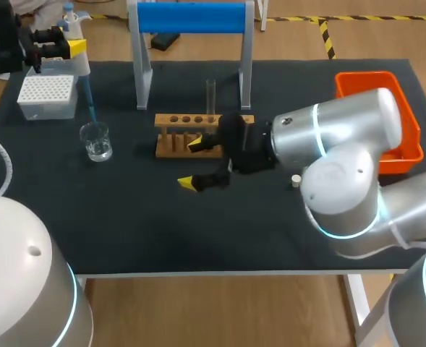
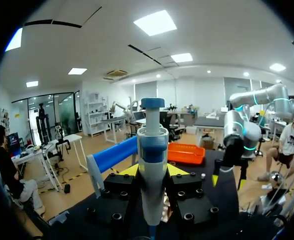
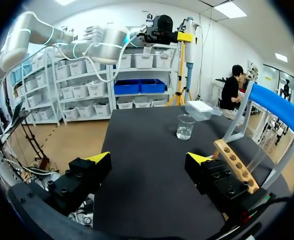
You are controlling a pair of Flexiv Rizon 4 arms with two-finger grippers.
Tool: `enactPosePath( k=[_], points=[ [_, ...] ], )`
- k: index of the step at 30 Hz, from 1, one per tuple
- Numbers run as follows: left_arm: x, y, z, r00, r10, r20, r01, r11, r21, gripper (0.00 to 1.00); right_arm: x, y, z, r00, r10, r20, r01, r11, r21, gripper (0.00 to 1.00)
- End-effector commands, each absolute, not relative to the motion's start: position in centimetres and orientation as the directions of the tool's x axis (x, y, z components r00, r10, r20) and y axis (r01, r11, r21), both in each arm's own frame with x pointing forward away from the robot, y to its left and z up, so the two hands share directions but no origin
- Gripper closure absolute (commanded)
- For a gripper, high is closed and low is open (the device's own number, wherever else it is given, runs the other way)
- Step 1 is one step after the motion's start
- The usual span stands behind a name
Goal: Invert the test tube, pick up the pipette, mount the tip to pipette, aspirate from beaker and dispense into the tube, eject the tip, return the pipette, and cap with the stopper.
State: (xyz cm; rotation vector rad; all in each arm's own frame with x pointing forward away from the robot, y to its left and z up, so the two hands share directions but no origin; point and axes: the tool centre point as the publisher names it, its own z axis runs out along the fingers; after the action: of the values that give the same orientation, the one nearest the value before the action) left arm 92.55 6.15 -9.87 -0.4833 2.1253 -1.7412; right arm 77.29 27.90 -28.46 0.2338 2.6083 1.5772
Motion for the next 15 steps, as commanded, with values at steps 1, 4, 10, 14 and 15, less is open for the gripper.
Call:
enactPosePath(
  k=[1,4,10,14,15],
  points=[
    [92.6,6.1,-10.0,-0.879,-0.474,-0.055,-0.038,0.184,-0.982,1.00,77.8,29.9,-29.2,-0.981,0.195,0.004,0.097,0.470,0.877,0.00],
    [92.6,6.1,-10.0,-0.879,-0.474,-0.055,-0.038,0.184,-0.982,1.00,78.2,30.3,-29.5,-0.979,0.203,-0.004,0.096,0.481,0.872,0.00],
    [92.6,6.1,-10.0,-0.879,-0.474,-0.055,-0.038,0.184,-0.982,1.00,78.8,30.4,-29.6,-0.978,0.206,-0.009,0.094,0.484,0.870,0.00],
    [92.6,6.1,-10.0,-0.879,-0.474,-0.055,-0.038,0.184,-0.982,1.00,78.9,30.3,-29.3,-0.978,0.207,-0.014,0.089,0.477,0.874,0.00],
    [92.6,6.1,-10.0,-0.879,-0.474,-0.055,-0.038,0.184,-0.982,1.00,78.9,30.2,-29.3,-0.978,0.207,-0.014,0.088,0.476,0.875,0.00]
  ],
)
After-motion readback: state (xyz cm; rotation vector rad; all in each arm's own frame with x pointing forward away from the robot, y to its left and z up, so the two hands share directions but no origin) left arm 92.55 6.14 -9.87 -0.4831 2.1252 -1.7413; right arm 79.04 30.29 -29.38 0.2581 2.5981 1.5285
